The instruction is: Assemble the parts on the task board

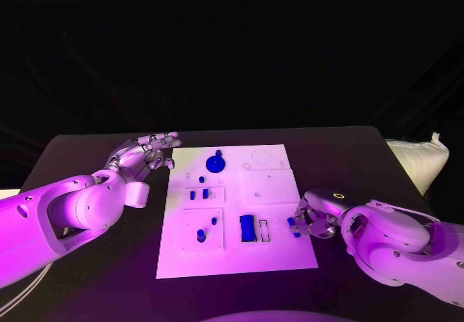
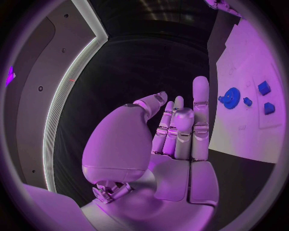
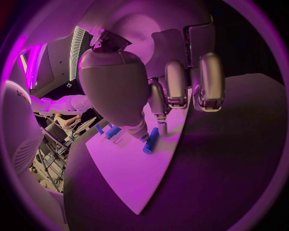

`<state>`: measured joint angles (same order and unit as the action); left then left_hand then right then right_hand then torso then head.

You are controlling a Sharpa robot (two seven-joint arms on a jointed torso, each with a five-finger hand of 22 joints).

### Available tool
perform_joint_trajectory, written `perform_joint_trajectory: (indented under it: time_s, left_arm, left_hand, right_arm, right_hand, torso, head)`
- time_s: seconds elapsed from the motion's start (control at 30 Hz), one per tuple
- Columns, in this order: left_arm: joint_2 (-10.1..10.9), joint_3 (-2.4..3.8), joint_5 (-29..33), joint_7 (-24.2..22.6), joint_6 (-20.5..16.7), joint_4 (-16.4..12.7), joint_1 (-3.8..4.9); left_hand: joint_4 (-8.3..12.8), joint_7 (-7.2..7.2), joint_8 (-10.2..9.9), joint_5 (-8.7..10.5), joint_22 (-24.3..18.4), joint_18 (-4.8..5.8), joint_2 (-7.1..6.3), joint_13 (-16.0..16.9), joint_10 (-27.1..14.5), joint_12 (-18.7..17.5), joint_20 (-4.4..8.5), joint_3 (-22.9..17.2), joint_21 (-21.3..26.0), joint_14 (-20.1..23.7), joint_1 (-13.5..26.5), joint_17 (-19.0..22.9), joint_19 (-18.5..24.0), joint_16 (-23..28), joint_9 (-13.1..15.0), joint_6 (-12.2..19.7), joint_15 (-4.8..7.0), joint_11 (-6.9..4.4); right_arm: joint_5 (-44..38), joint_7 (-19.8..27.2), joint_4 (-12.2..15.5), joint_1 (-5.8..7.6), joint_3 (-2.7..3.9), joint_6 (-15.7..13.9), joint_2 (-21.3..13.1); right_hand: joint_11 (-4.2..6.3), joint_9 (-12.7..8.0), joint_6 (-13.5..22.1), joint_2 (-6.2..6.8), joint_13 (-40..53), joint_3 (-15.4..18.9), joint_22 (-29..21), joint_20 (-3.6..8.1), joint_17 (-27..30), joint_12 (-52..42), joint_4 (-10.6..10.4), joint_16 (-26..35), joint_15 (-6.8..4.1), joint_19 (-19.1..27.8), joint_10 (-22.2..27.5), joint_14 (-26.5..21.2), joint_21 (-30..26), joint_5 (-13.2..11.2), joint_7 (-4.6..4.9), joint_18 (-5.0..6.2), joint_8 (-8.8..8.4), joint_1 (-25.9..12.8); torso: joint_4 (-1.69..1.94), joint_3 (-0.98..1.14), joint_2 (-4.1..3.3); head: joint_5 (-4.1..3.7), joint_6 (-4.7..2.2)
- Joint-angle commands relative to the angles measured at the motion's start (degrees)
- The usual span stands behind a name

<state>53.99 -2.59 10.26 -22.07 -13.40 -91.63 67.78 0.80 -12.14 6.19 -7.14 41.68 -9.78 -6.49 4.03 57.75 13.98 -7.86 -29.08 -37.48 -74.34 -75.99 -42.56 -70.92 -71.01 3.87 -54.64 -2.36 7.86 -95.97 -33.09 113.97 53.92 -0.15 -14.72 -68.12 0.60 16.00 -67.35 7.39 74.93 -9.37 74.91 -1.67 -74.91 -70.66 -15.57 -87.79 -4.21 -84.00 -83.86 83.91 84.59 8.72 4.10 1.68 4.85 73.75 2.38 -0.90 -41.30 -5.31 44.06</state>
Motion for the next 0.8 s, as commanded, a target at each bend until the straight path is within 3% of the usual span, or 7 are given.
perform_joint_trajectory:
  time_s: [0.03, 0.2, 0.37, 0.57, 0.8]
  left_arm:
    - [-0.06, 0.02, -0.33, -0.27, 1.11, -0.12, 0.02]
    - [-0.04, 0.02, -0.33, -0.25, 1.13, -0.12, 0.02]
    - [-0.01, 0.02, -0.33, -0.24, 1.12, -0.12, 0.02]
    - [0.03, 0.02, -0.35, -0.22, 1.1, -0.15, 0.02]
    - [0.04, 0.02, -0.6, -0.16, 1.16, -0.16, 0.02]
  left_hand:
    - [-0.01, -0.01, 0.24, -0.01, -0.08, -0.66, 0.04, -0.03, -0.41, 0.23, 0.04, 0.19, 0.3, 0.52, 0.44, 0.05, 0.49, -0.37, 0.03, 0.55, -0.05, -0.08]
    - [-0.01, -0.01, 0.24, -0.01, -0.08, -0.66, 0.04, -0.03, -0.41, 0.23, 0.04, 0.19, 0.3, 0.52, 0.44, 0.05, 0.49, -0.37, 0.03, 0.55, -0.05, -0.08]
    - [0.04, 0.0, 0.29, -0.02, -0.08, -0.66, 0.08, -0.03, -0.48, 0.32, 0.04, 0.17, 0.3, 0.54, 0.42, 0.07, 0.5, -0.39, 0.03, 0.55, -0.05, -0.08]
    - [0.05, 0.0, 0.3, -0.02, -0.09, -0.66, 0.09, -0.03, -0.49, 0.34, 0.04, 0.16, 0.3, 0.54, 0.41, 0.08, 0.5, -0.4, 0.03, 0.56, -0.05, -0.08]
    - [0.05, 0.0, 0.3, -0.02, -0.09, -0.66, 0.09, -0.03, -0.49, 0.34, 0.04, 0.16, 0.3, 0.54, 0.41, 0.08, 0.5, -0.4, 0.03, 0.56, -0.05, -0.08]
  right_arm:
    - [-5.7, -0.87, -0.63, -0.36, -0.13, 5.24, 0.9]
    - [-8.46, -1.15, -1.4, -1.07, -0.16, 6.83, 2.48]
    - [-10.39, -1.26, -1.85, -1.78, -0.16, 7.59, 3.4]
    - [-11.66, -1.28, -2.06, -1.99, -0.16, 8.77, 3.81]
    - [-12.62, -1.35, -2.13, -2.04, -0.17, 9.29, 3.99]
  right_hand:
    - [-0.15, -0.12, -0.4, 1.07, 5.06, -0.13, 9.5, -0.13, -12.34, -0.41, -0.03, -0.38, -0.05, -3.35, -0.92, 5.5, 0.33, -1.42, 0.02, -0.11, -0.39, 0.02]
    - [-0.1, -0.04, -0.79, 1.57, 5.24, -0.55, 9.55, -0.12, -12.39, -0.6, 0.52, -0.41, -0.07, -3.36, -0.97, 5.51, 0.35, -4.17, -0.07, -0.12, -0.32, 0.72]
    - [0.03, 0.03, -1.02, 1.41, 5.44, -1.28, 9.69, -0.07, -12.54, -0.87, 1.67, -0.5, -0.17, -3.42, -1.04, 5.54, 0.46, -4.69, -0.21, -0.16, -0.26, 2.23]
    - [0.28, 0.12, -1.42, 0.71, 5.69, -2.78, 9.96, 0.11, -12.81, -1.21, 3.98, -0.67, -0.38, -3.55, -1.09, 5.59, 0.69, -3.16, -0.46, -0.23, -0.13, 5.02]
    - [0.77, 0.45, -2.49, -1.95, 6.4, -6.81, 10.38, 0.54, -13.12, -2.38, 8.69, -0.87, -0.83, -3.74, -1.38, 5.65, 1.05, -0.5, -0.97, -0.34, 0.41, 9.86]
  torso:
    - [0.05, -0.01, -0.01]
    - [0.07, 0.01, 0.01]
    - [0.02, -0.03, 0.0]
    - [-0.05, -0.02, 0.0]
    - [-0.01, 0.01, 0.01]
  head:
    - [0.08, 0.15]
    - [0.23, 0.15]
    - [0.26, 0.25]
    - [0.28, 0.28]
    - [0.28, 0.37]
